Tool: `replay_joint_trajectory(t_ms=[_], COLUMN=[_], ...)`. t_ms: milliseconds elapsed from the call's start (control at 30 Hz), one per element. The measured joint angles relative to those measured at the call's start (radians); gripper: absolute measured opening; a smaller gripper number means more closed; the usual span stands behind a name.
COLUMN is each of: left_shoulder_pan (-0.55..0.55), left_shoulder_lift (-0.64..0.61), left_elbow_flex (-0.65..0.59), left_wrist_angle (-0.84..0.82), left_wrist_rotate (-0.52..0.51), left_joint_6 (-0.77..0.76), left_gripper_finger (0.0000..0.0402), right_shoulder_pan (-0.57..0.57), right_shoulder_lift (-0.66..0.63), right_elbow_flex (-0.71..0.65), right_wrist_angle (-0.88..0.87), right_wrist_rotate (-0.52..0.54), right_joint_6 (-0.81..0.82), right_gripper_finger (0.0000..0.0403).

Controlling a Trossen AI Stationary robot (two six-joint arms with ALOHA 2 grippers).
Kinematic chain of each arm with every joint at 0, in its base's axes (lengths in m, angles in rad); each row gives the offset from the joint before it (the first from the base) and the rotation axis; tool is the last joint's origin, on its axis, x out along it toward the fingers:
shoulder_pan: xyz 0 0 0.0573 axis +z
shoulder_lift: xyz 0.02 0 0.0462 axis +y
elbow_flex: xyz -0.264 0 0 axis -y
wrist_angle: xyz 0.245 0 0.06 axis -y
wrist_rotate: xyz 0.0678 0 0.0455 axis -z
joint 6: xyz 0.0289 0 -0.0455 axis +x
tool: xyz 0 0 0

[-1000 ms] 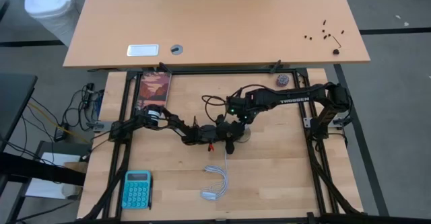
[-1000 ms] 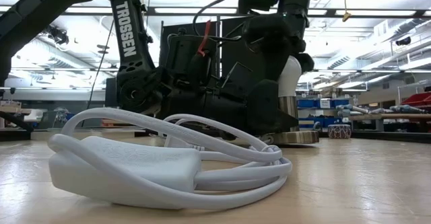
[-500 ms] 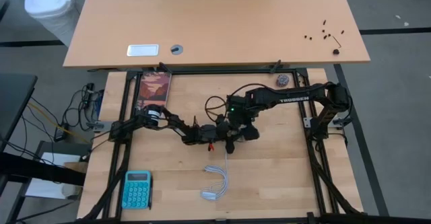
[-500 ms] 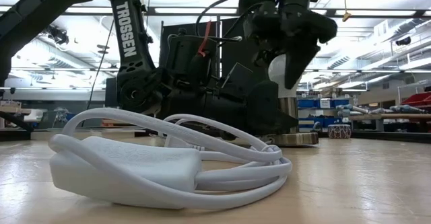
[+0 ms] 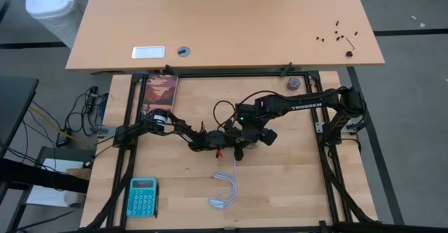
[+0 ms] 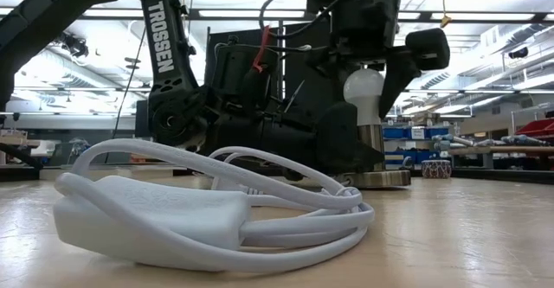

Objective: Screw lightbulb
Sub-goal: Remove the lightbulb on the desk lamp

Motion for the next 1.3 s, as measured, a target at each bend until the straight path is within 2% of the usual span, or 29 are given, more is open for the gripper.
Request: replay_joint_trajectory(t_ms=[200, 300, 567, 833, 1067, 1300], left_shoulder_pan=[0.000, 0.000, 0.000, 0.000, 0.000, 0.000], left_shoulder_lift=[0.000, 0.000, 0.000, 0.000, 0.000, 0.000], left_elbow_flex=[0.000, 0.000, 0.000, 0.000, 0.000, 0.000], left_wrist_angle=[0.001, 0.002, 0.003, 0.003, 0.003, 0.003], left_wrist_rotate=[0.001, 0.000, -0.001, -0.007, -0.008, -0.008], left_joint_6=[-0.012, -0.025, -0.033, -0.047, -0.050, -0.052], left_gripper_finger=[0.0198, 0.0198, 0.0198, 0.0198, 0.0198, 0.0198], right_shoulder_pan=[0.002, 0.002, -0.007, -0.048, -0.087, -0.073], right_shoulder_lift=[0.000, 0.000, 0.000, -0.002, -0.003, -0.003], right_elbow_flex=[0.000, 0.000, 0.000, 0.061, 0.070, 0.051], right_wrist_angle=[-0.001, 0.008, 0.035, -0.017, -0.036, -0.068], right_wrist_rotate=[0.027, 0.039, 0.028, 0.019, 0.015, 0.021], right_joint_6=[-0.124, -0.086, 0.261, 0.803, 1.264, 1.421], right_gripper_finger=[0.0293, 0.0294, 0.0321, 0.0377, 0.0388, 0.0387])
